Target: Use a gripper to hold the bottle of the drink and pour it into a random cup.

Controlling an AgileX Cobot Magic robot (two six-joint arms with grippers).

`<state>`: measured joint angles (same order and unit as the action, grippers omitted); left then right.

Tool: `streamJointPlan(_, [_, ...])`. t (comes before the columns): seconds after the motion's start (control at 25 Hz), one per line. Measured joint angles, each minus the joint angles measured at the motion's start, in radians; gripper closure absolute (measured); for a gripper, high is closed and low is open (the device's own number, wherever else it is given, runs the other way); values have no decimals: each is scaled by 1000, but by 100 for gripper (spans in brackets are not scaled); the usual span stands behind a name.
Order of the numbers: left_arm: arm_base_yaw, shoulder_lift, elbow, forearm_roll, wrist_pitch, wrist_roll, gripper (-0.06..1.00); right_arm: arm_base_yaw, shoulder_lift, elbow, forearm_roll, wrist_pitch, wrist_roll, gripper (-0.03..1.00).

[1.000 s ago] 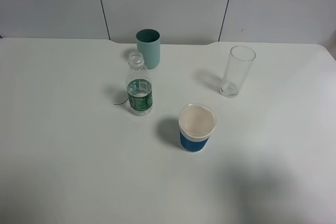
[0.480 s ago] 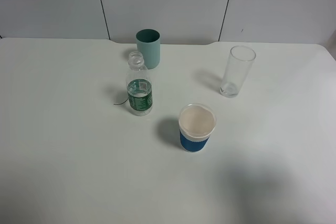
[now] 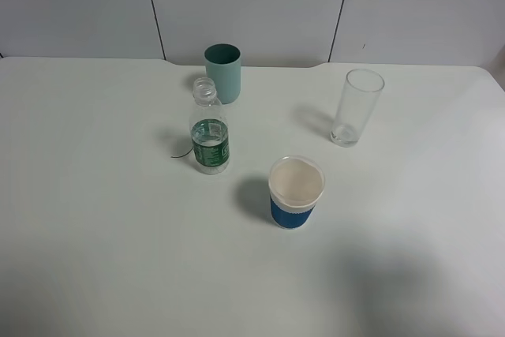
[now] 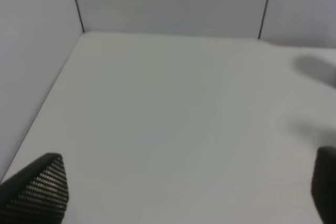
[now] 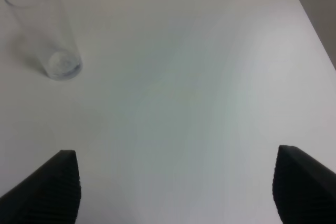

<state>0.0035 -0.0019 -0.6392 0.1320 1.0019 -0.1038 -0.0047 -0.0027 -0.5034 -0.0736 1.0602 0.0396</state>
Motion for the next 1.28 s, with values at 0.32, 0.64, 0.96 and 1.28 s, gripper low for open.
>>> streamJointPlan(0.32, [0,-2,55,-37,-12,20,2,0,0,0,0,0,0,22])
streamJointPlan(0.64, [0,-2,127,-70,36,21,2,0,0,0,0,0,0,22])
streamJointPlan(0.96, [0,-2,134,-108,53,67,2,0,0,0,0,0,0,22])
streamJointPlan(1.28, [0,-2,134,-111,53,73,2,0,0,0,0,0,0,22])
